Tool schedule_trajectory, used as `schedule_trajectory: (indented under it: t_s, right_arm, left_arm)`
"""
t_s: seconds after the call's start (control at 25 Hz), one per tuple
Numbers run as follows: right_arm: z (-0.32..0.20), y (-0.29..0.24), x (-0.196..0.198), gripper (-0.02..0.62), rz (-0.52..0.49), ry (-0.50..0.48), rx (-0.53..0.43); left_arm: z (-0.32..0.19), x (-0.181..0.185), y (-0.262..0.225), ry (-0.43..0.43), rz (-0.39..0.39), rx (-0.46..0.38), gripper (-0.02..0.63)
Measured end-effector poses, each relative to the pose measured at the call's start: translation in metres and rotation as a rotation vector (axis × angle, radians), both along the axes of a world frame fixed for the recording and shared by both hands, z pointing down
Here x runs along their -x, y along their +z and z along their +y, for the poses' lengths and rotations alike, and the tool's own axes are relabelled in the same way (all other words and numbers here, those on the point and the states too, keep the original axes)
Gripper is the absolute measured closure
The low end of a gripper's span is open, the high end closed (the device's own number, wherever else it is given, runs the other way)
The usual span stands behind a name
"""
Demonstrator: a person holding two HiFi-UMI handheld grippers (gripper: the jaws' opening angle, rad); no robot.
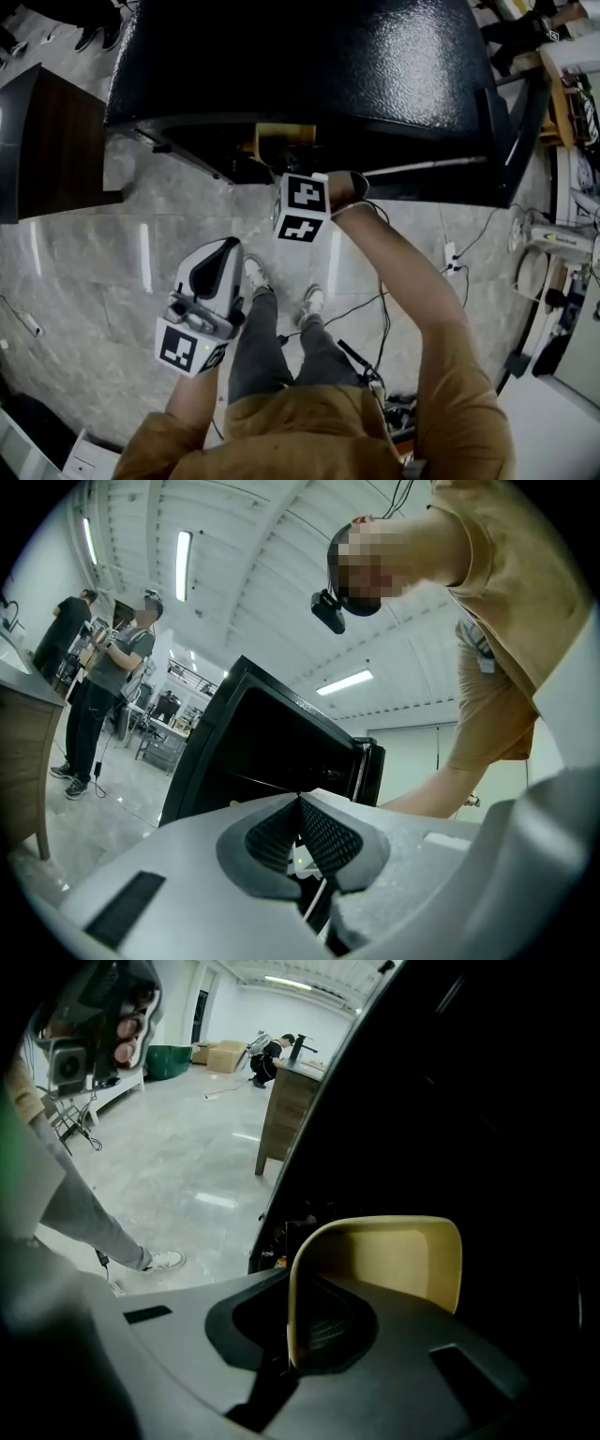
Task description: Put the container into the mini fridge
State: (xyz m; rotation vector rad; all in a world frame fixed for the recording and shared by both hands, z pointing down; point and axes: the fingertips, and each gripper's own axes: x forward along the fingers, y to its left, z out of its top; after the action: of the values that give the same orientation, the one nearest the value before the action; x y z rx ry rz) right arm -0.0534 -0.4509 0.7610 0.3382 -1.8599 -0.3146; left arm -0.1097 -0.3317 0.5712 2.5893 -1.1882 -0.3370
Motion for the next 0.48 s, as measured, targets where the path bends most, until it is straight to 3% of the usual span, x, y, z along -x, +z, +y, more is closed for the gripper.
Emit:
schedule_trajectory:
  t_s: [0.48]
  right_arm:
    - [-0.032, 0.026, -0.005, 0.592, 0.077, 0.028, 0.022]
  left_arm:
    - [-0.025, -0.004, 0.012, 0.016, -0.022, -0.025, 0.604]
